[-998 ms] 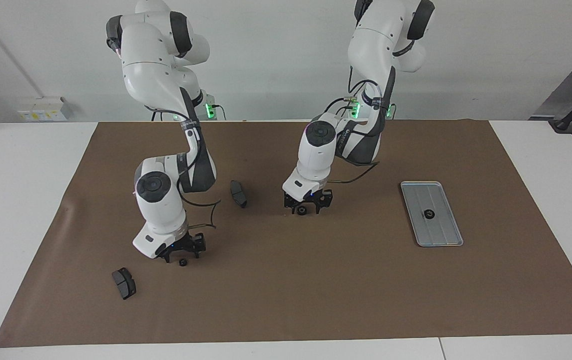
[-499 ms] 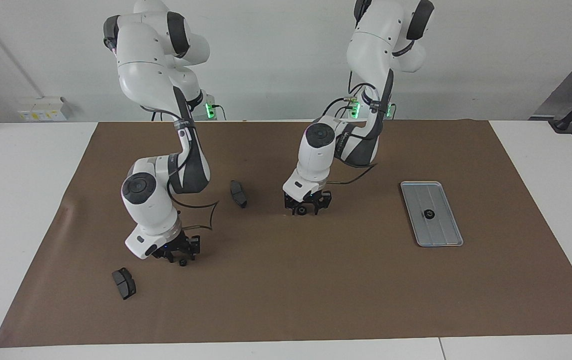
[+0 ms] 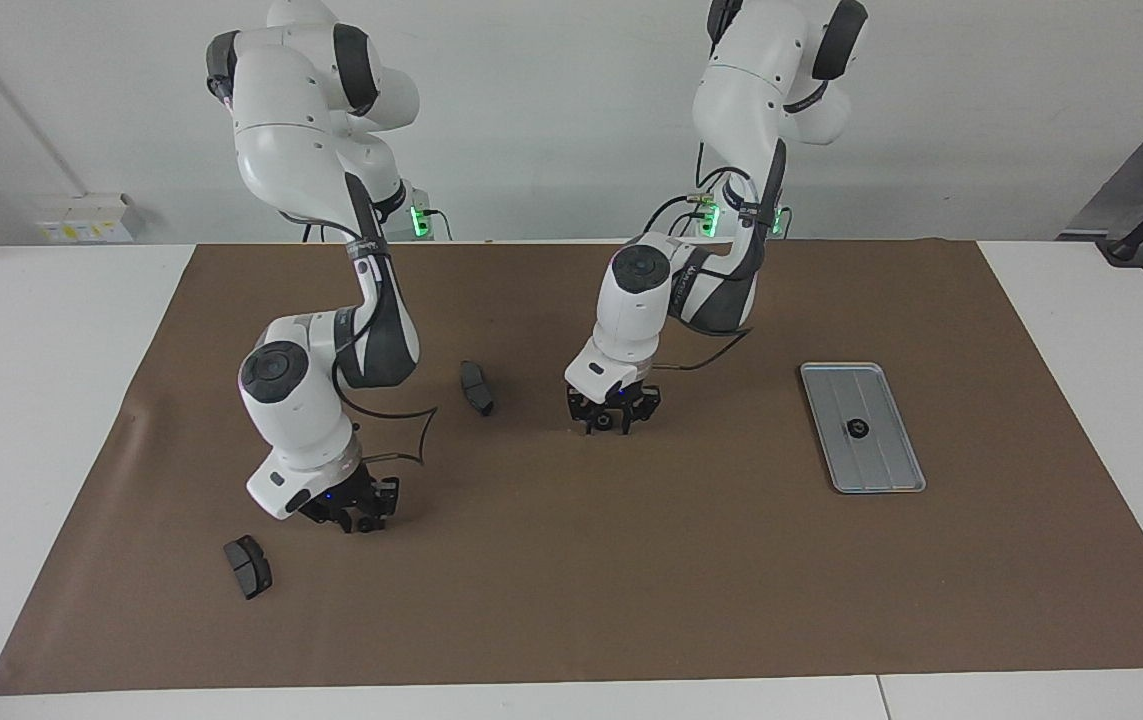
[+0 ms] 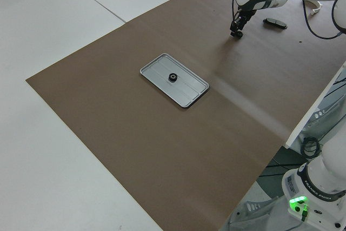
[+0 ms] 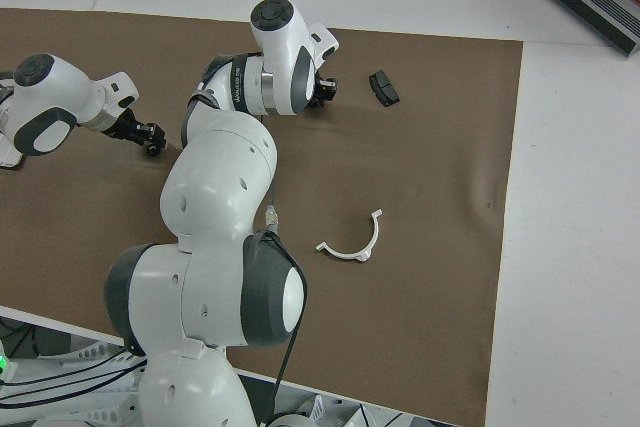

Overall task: Pick bearing gear from pile to tray
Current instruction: 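Grasp the second bearing with the left gripper while the right gripper grasps another, then place the second bearing on the tray while the right gripper carries another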

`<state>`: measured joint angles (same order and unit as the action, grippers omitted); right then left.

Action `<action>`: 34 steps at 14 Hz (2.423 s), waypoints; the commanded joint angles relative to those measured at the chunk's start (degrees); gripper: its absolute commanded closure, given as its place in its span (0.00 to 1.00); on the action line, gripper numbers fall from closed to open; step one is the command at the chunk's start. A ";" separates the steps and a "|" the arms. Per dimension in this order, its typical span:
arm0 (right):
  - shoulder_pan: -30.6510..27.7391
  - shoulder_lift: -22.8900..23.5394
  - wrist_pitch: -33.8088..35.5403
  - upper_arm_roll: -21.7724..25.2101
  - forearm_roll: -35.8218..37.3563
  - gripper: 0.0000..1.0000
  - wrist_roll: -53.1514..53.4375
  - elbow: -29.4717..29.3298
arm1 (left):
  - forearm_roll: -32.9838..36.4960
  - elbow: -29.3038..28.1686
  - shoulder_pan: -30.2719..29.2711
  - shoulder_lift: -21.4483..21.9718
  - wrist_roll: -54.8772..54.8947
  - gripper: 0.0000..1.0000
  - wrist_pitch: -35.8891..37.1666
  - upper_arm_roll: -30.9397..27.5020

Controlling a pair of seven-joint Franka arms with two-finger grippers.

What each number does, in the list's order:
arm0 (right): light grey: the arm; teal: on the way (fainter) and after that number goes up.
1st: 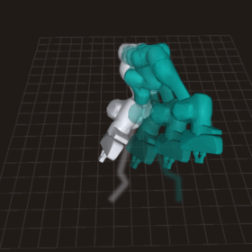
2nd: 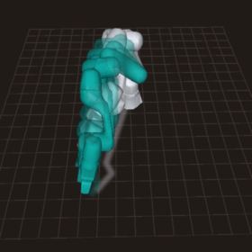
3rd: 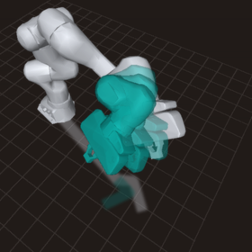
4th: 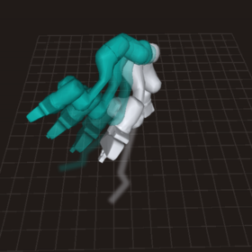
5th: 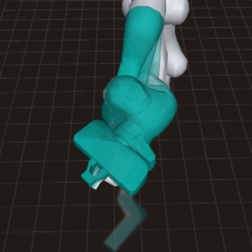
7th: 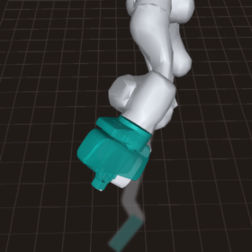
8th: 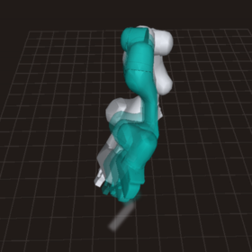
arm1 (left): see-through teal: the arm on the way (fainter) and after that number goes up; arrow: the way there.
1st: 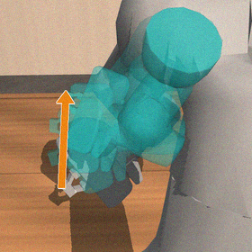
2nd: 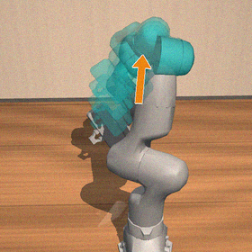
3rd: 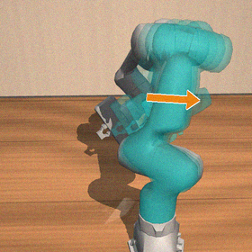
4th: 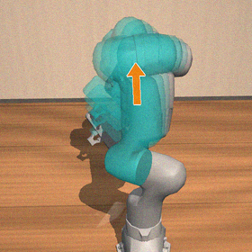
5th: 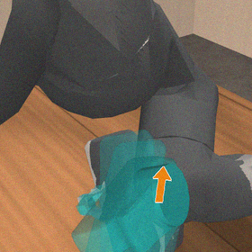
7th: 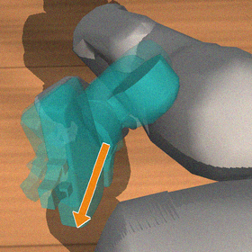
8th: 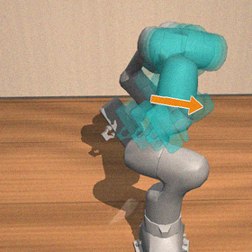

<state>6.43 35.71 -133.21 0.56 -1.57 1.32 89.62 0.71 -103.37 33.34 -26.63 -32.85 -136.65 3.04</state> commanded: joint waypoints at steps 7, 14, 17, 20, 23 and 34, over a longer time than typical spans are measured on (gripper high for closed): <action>-0.72 0.42 1.37 -0.91 -2.03 0.52 -1.58 -0.06 | 1.23 -1.66 0.68 0.35 -0.64 0.72 -2.04 -0.76; -0.80 0.06 3.14 -0.82 -2.03 0.52 -1.67 -0.06 | 1.23 -1.57 0.41 0.44 -0.64 1.00 -1.07 -0.76; -0.80 0.06 2.34 -0.82 -2.03 0.58 -1.76 0.29 | 1.05 0.87 -0.29 0.44 -0.64 1.00 2.51 -0.93; -0.89 0.06 1.99 -0.82 -2.03 0.82 -1.76 0.38 | 1.05 5.54 -4.24 0.00 -0.29 1.00 8.94 -1.02; -0.81 0.06 2.25 -0.82 -2.03 1.00 -1.41 -0.06 | 1.05 4.77 -10.72 1.57 2.25 1.00 9.30 -0.94; 11.39 -9.43 11.84 -0.99 -2.03 1.00 22.72 -1.46 | 0.52 -12.44 -34.29 15.71 40.29 1.00 11.41 -0.85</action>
<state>14.46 27.06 -122.00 -0.48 -2.30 17.93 88.32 0.83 -109.96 1.26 -15.46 2.78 -125.20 1.48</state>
